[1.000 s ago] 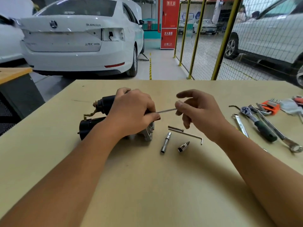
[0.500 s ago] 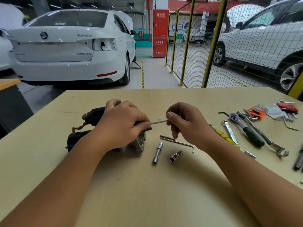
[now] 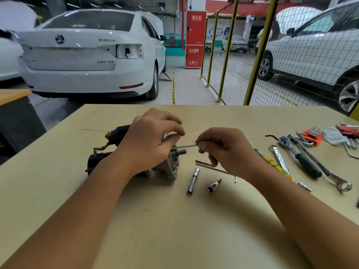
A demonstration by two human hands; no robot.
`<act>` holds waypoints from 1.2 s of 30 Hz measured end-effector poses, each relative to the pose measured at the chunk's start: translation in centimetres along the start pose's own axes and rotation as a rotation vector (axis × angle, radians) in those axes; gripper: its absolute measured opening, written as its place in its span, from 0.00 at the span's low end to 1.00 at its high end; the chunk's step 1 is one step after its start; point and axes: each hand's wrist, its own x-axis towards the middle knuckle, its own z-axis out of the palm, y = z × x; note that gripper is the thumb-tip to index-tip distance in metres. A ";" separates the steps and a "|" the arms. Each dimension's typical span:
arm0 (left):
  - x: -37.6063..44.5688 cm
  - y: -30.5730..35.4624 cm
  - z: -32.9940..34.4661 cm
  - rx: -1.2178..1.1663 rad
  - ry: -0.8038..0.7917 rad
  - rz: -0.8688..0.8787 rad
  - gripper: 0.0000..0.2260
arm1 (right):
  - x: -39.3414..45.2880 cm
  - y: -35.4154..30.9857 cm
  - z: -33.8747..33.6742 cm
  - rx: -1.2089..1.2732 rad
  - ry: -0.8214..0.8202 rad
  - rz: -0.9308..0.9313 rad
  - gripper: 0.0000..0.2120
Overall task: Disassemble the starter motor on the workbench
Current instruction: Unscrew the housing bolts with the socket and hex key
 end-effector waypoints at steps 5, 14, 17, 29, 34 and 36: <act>0.2 -0.7 -0.8 -0.038 0.109 -0.091 0.10 | -0.2 -0.6 0.4 0.463 -0.110 0.353 0.16; 0.5 -1.8 -2.0 -0.207 0.247 -0.310 0.12 | 0.0 -1.6 0.7 0.644 -0.188 0.648 0.23; 0.8 -2.0 -2.2 -0.200 0.182 -0.398 0.10 | -0.1 -1.8 0.8 0.673 -0.178 0.642 0.20; 0.5 -1.6 -2.4 -0.061 -0.142 -0.311 0.09 | -0.3 -2.3 2.0 0.454 -0.061 0.382 0.12; -0.3 -3.6 -4.3 0.160 -0.258 -0.455 0.29 | -0.5 -1.7 2.3 0.401 -0.040 0.362 0.12; -0.7 -4.2 -4.7 0.168 -0.299 -0.540 0.34 | -0.5 -1.5 2.2 0.362 -0.065 0.402 0.15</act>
